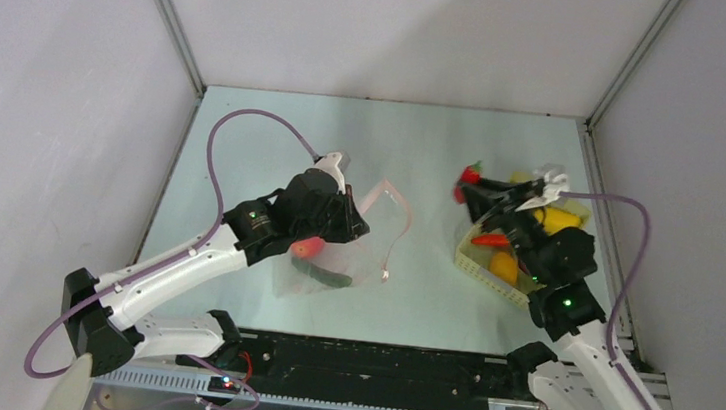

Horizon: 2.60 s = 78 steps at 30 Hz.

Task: Place the food in the zip-top bag and seal the zipper
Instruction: Place the fake vegetable in the zipper food storage bag, then pick up the fake vegetable from the bin.

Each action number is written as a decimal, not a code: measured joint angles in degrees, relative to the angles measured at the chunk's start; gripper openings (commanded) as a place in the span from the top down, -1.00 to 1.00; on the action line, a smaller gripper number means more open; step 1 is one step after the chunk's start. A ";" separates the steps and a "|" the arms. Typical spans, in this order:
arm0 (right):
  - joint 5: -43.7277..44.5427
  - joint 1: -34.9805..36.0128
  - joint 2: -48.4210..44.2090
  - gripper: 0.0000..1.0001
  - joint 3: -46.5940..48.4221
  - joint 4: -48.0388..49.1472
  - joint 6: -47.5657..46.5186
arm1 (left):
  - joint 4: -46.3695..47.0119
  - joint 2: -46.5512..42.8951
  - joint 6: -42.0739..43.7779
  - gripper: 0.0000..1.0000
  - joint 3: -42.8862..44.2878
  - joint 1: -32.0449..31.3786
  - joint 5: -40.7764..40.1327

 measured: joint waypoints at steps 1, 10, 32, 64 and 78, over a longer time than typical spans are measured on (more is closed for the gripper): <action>-1.03 2.97 0.66 0.72 -0.31 2.29 0.94 | 0.04 -0.02 0.00 1.00 0.00 0.00 0.31; -3.45 26.80 14.27 0.71 -0.98 26.82 3.06 | 1.14 -2.73 -0.61 1.00 -0.24 0.00 2.01; 6.95 32.85 19.96 -0.61 -4.52 30.10 3.89 | 2.16 -6.82 -1.64 1.00 -3.04 0.00 2.03; 36.63 -0.07 6.97 -0.97 8.74 -45.42 23.54 | 2.23 -7.91 -2.01 1.00 -3.10 0.00 1.73; 35.85 -14.51 20.63 -0.74 10.34 -54.23 3.61 | 2.08 -5.31 -1.38 1.00 -3.10 0.00 1.99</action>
